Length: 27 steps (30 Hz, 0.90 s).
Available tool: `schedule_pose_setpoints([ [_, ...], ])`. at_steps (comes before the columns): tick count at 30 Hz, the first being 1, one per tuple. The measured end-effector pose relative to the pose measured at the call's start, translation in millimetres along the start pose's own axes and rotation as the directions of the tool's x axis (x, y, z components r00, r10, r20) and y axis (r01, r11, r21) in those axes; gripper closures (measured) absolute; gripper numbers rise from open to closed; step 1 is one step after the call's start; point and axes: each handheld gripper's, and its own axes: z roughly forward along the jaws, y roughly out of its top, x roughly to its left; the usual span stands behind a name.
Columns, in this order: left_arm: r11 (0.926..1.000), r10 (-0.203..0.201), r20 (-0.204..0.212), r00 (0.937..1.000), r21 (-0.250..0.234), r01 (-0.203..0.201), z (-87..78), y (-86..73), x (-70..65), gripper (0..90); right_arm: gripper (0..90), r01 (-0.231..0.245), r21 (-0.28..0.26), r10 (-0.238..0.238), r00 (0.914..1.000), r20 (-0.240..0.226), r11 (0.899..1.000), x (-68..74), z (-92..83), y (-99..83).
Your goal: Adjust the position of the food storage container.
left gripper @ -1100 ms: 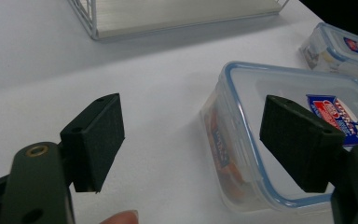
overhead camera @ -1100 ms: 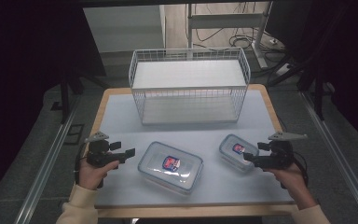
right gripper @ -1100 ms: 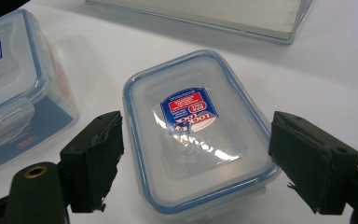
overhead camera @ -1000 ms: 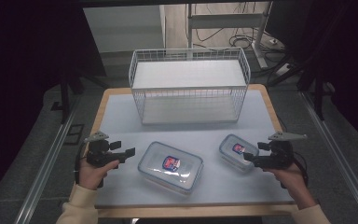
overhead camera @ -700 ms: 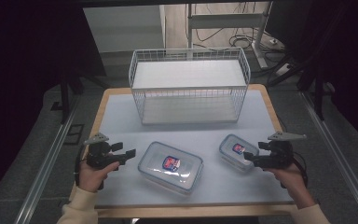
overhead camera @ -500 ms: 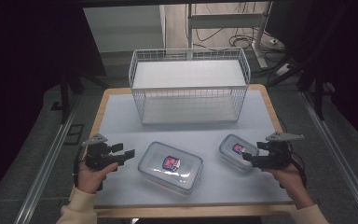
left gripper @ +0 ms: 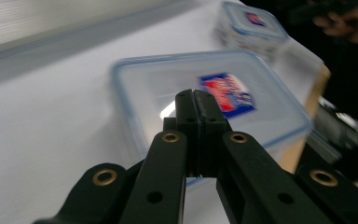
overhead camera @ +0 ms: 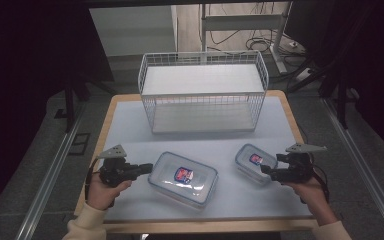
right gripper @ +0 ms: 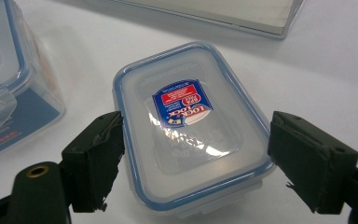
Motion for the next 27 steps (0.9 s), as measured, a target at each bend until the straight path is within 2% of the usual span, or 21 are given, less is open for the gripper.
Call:
schedule_pose_setpoints([
  [1,0.9993,0.033,0.039,0.9987,0.018,-0.034,8.3,0.5,-10.8,90.0,18.6,0.001,-0.002,-0.001,1.0,0.001,1.0,0.2,-0.3,0.0],
  [3,0.9966,0.061,0.089,0.9942,0.051,-0.065,18.7,-1.5,-23.5,90.0,18.6,0.004,-0.005,-0.004,1.0,0.003,1.0,0.7,-1.0,0.1],
  [4,0.9951,0.071,0.103,0.9921,0.061,-0.078,21.9,-2.6,-27.7,90.0,18.7,0.006,-0.007,-0.006,1.0,0.003,1.0,0.8,-1.3,0.2],
  [6,0.9877,0.108,0.141,0.9842,0.098,-0.122,29.1,-6.3,-39.5,90.0,18.6,0.006,-0.008,-0.006,1.0,0.004,1.0,1.0,-1.5,0.3],
  [7,0.9845,0.118,0.156,0.9806,0.11,-0.137,31.7,-8.4,-44.0,90.0,18.7,0.005,-0.008,-0.005,1.0,0.004,1.0,1.0,-1.5,0.3],
  [8,0.9845,0.118,0.156,0.9806,0.11,-0.137,31.7,-8.4,-44.0,90.0,18.7,0.005,-0.008,-0.005,1.0,0.004,1.0,1.0,-1.5,0.3],
  [9,0.9787,0.132,0.178,0.9751,0.133,-0.157,36.5,-13.6,-50.8,90.0,18.7,0.003,-0.005,-0.003,1.0,0.001,1.0,0.8,-1.2,0.3],
  [10,0.9787,0.132,0.178,0.9751,0.133,-0.157,36.5,-13.6,-50.8,90.0,18.7,0.003,-0.005,-0.003,1.0,0.001,1.0,0.8,-1.2,0.3],
  [11,0.9734,0.132,0.192,0.9726,0.161,-0.163,43.3,-19.8,-55.2,90.0,18.7,0.004,-0.004,-0.004,1.0,0.005,1.0,0.6,-0.9,0.1],
  [12,0.9734,0.132,0.192,0.9726,0.161,-0.163,43.3,-19.8,-55.2,90.0,18.7,0.004,-0.004,-0.004,1.0,0.005,1.0,0.6,-0.9,0.1],
  [13,0.962,0.148,0.191,0.9704,0.2,-0.186,50.8,-24.9,-58.4,90.0,18.7,0.003,-0.003,-0.003,1.0,0.007,1.0,0.6,-0.6,-0.1],
  [14,0.962,0.148,0.191,0.9704,0.2,-0.186,50.8,-24.9,-58.4,90.0,18.7,0.003,-0.003,-0.003,1.0,0.007,1.0,0.6,-0.6,-0.1],
  [15,0.9511,0.158,0.202,0.9666,0.232,-0.204,60.0,-29.1,-62.3,90.0,18.7,0.004,-0.001,-0.004,1.0,0.006,1.0,0.9,-0.3,-0.2],
  [16,0.9511,0.158,0.202,0.9666,0.232,-0.204,60.0,-29.1,-62.3,90.0,18.7,0.004,-0.001,-0.004,1.0,0.006,1.0,0.9,-0.3,-0.2],
  [17,0.9419,0.172,0.203,0.9638,0.252,-0.222,65.9,-30.4,-66.1,90.0,18.6,0.006,0.0,-0.006,1.0,0.007,1.0,1.3,-0.1,-0.3],
  [18,0.9419,0.172,0.203,0.9638,0.252,-0.222,65.9,-30.4,-66.1,90.0,18.6,0.006,0.0,-0.006,1.0,0.007,1.0,1.3,-0.1,-0.3],
  [20,0.9365,0.175,0.201,0.964,0.268,-0.226,70.9,-31.9,-68.6,90.0,18.6,0.007,0.001,-0.007,1.0,0.007,1.0,1.4,0.1,-0.4],
  [23,0.9311,0.177,0.171,0.9692,0.29,-0.221,79.3,-35.0,-70.0,90.0,18.7,0.006,0.006,-0.006,1.0,0.006,1.0,1.0,1.4,-1.1],
  [27,0.933,0.176,0.154,0.9723,0.289,-0.214,83.1,-34.2,-69.9,90.0,18.7,0.001,0.008,-0.001,1.0,0.009,1.0,0.1,1.3,-1.4],
])
